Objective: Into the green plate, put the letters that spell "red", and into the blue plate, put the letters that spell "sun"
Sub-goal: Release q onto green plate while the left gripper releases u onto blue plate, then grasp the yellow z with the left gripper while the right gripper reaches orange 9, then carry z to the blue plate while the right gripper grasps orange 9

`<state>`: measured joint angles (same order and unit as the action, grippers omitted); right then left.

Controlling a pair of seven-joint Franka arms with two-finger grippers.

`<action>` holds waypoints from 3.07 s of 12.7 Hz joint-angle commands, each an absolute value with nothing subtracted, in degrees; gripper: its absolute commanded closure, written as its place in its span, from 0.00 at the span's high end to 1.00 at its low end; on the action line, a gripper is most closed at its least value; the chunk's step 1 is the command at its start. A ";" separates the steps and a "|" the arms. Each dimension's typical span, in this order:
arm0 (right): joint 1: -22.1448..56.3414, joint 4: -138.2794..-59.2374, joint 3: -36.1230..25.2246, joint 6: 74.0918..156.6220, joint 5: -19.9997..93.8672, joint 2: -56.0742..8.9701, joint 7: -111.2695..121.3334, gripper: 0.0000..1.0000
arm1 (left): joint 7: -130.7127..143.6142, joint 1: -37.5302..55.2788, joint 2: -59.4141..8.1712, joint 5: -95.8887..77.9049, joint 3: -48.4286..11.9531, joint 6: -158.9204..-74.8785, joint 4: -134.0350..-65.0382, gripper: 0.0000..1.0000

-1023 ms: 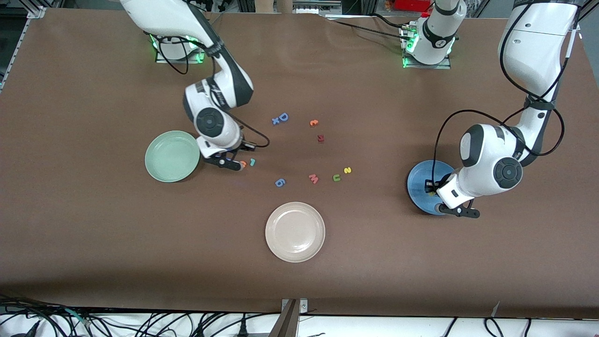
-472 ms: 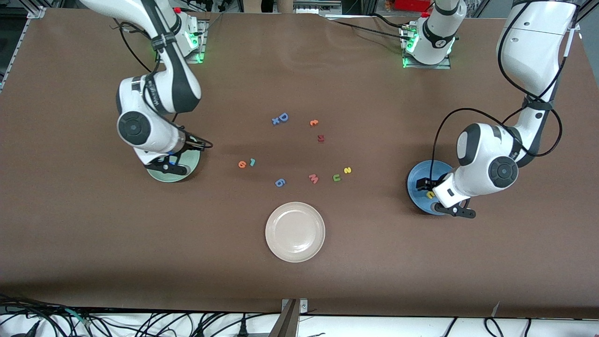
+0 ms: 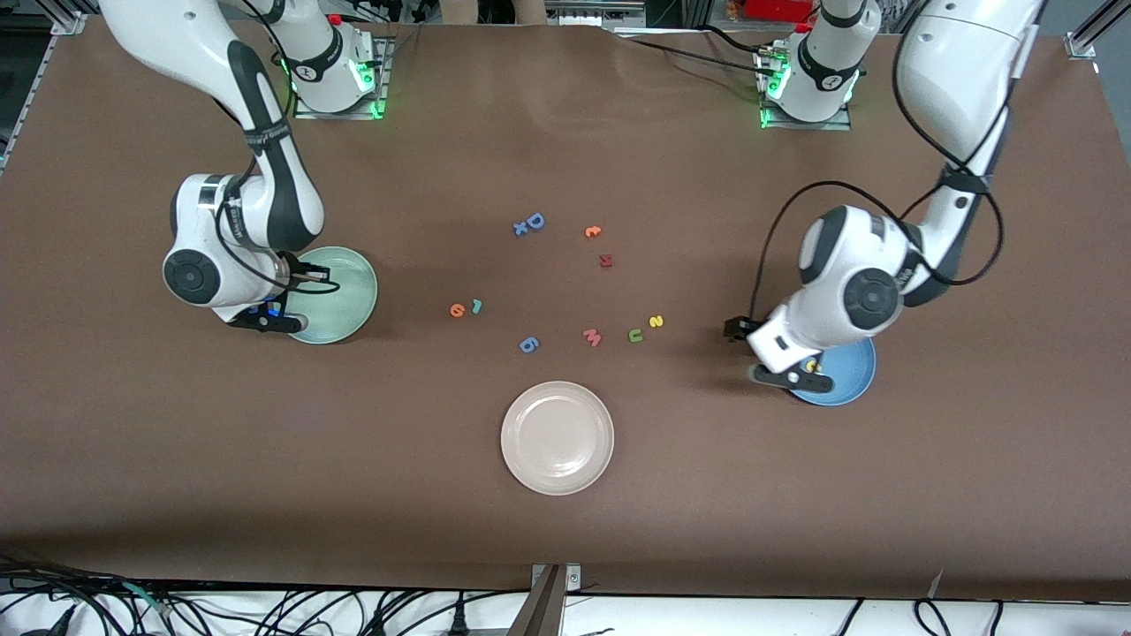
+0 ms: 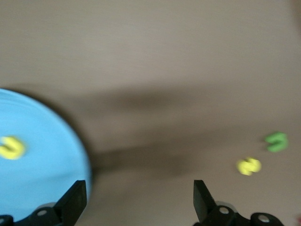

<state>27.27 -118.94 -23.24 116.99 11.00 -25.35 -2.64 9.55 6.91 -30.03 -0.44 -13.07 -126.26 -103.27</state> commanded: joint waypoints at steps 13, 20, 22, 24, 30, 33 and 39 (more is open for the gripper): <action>28.56 -115.94 -22.50 116.55 16.70 -25.05 0.10 0.73 | 25.40 17.84 -31.63 8.69 -15.03 -147.73 -114.44 0.98; 31.19 -112.24 -13.02 122.50 20.74 -24.70 -17.29 0.72 | 25.40 17.93 -34.19 11.76 -14.59 -151.61 -113.47 0.64; 33.82 -112.32 -12.66 126.63 20.74 -25.57 -21.95 0.72 | 25.40 17.84 -34.45 12.39 -14.59 -151.61 -113.38 0.47; 35.94 -112.32 -12.66 130.41 20.65 -26.54 -26.61 0.72 | 25.58 17.84 -34.71 12.39 -14.59 -151.70 -113.20 0.47; 41.57 -112.67 -12.83 141.49 20.57 -30.41 -40.06 0.73 | 25.93 17.84 -35.86 12.39 -14.59 -153.37 -113.20 0.31; 41.66 -112.85 -12.83 144.40 20.57 -31.81 -41.66 0.73 | 26.28 17.32 -35.25 12.39 -14.59 -153.28 -113.20 0.05; 42.53 -113.29 -12.74 145.46 20.57 -33.40 -41.66 0.72 | 22.25 13.54 -29.54 12.57 -14.94 -140.49 -111.10 0.01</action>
<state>41.39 -112.63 -12.57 144.26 19.74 -33.45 -41.08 23.89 15.64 -32.71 10.31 -14.47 -146.98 -111.85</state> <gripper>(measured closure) 0.278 0.727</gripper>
